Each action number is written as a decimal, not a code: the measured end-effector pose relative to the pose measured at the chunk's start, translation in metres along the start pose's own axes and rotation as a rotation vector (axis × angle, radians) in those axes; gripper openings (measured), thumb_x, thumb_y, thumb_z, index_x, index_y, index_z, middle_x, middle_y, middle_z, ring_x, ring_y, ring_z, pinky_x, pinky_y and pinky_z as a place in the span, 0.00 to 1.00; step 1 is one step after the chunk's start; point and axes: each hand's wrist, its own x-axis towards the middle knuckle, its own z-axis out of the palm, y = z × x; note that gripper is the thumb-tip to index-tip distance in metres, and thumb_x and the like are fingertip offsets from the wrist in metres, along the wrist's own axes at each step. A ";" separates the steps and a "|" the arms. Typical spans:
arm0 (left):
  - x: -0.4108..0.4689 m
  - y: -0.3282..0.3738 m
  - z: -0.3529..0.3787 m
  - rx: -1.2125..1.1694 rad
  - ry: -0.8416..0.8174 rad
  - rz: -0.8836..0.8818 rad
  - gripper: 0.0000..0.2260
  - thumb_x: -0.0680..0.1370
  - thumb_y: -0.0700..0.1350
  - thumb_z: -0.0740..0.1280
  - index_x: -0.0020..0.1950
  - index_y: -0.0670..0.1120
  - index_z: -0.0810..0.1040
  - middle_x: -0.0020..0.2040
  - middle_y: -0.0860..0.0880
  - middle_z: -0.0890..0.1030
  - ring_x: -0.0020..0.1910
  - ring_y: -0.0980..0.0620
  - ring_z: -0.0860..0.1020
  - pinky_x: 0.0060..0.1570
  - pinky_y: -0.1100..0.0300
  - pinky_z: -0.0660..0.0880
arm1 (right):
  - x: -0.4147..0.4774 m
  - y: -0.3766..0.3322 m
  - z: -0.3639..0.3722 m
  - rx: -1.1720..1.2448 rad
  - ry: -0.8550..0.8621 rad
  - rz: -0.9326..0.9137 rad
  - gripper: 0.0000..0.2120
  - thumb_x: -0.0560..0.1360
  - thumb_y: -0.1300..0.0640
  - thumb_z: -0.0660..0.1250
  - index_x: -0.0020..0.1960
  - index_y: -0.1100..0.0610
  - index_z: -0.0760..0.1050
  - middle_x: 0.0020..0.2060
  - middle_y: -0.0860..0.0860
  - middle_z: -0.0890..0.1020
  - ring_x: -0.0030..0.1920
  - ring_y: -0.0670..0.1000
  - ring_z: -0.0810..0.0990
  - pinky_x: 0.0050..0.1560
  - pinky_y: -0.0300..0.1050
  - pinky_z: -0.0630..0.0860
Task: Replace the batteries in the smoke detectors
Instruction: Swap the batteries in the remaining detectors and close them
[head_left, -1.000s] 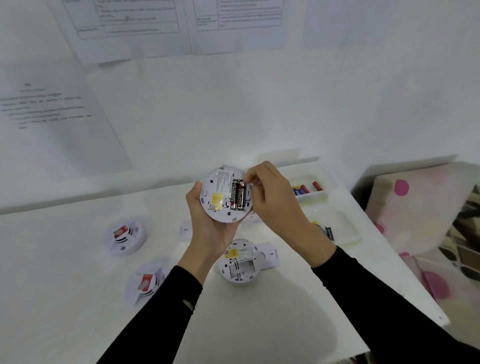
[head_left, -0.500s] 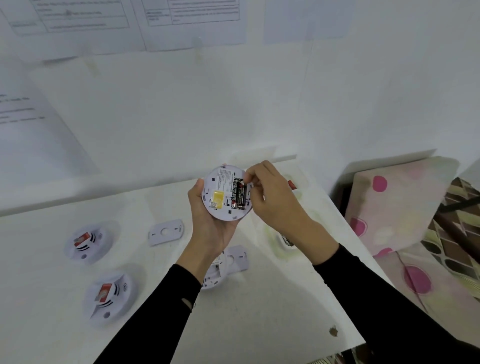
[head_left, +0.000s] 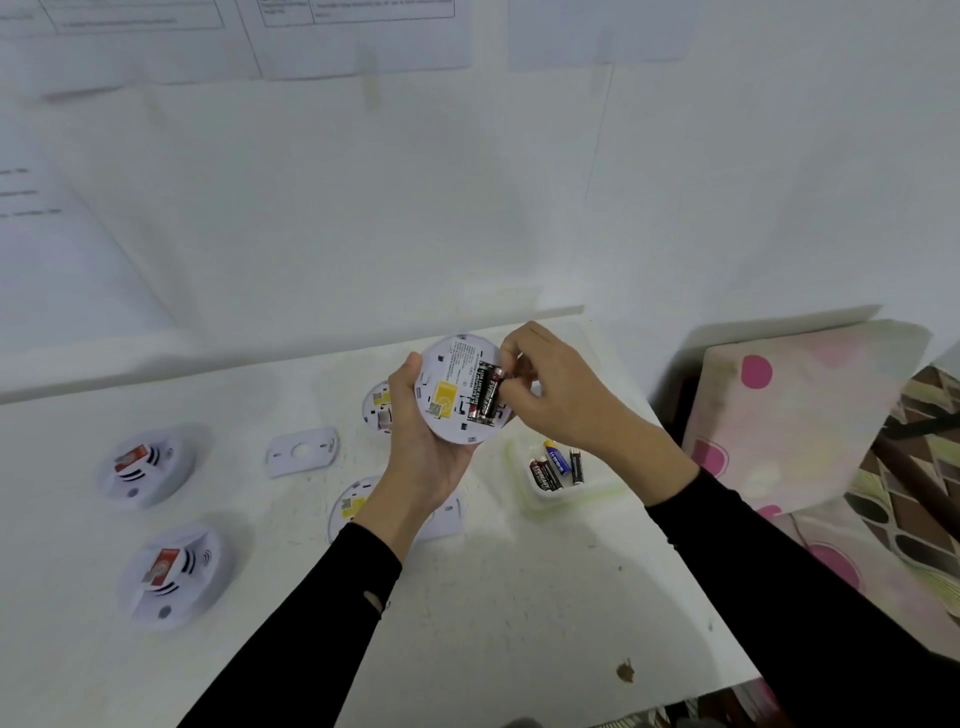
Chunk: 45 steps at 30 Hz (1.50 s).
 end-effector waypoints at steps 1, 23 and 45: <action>0.001 -0.001 0.001 0.001 0.003 0.002 0.24 0.79 0.60 0.54 0.61 0.45 0.78 0.55 0.42 0.82 0.57 0.43 0.77 0.58 0.47 0.74 | -0.001 0.000 -0.002 0.018 -0.003 0.011 0.03 0.69 0.63 0.63 0.42 0.58 0.69 0.41 0.47 0.70 0.37 0.46 0.71 0.38 0.32 0.69; 0.012 -0.018 -0.002 -0.194 0.099 -0.083 0.31 0.76 0.62 0.60 0.71 0.43 0.72 0.65 0.36 0.77 0.61 0.35 0.77 0.51 0.43 0.79 | -0.043 0.090 0.003 -0.102 -0.220 0.638 0.09 0.68 0.60 0.75 0.38 0.55 0.75 0.39 0.50 0.80 0.33 0.47 0.78 0.33 0.38 0.75; 0.012 -0.027 0.005 0.056 0.017 -0.053 0.24 0.79 0.59 0.55 0.61 0.43 0.78 0.51 0.45 0.85 0.49 0.50 0.83 0.42 0.57 0.81 | -0.022 0.024 0.006 -0.150 -0.030 -0.161 0.28 0.66 0.61 0.72 0.62 0.57 0.64 0.62 0.55 0.71 0.61 0.56 0.71 0.59 0.50 0.73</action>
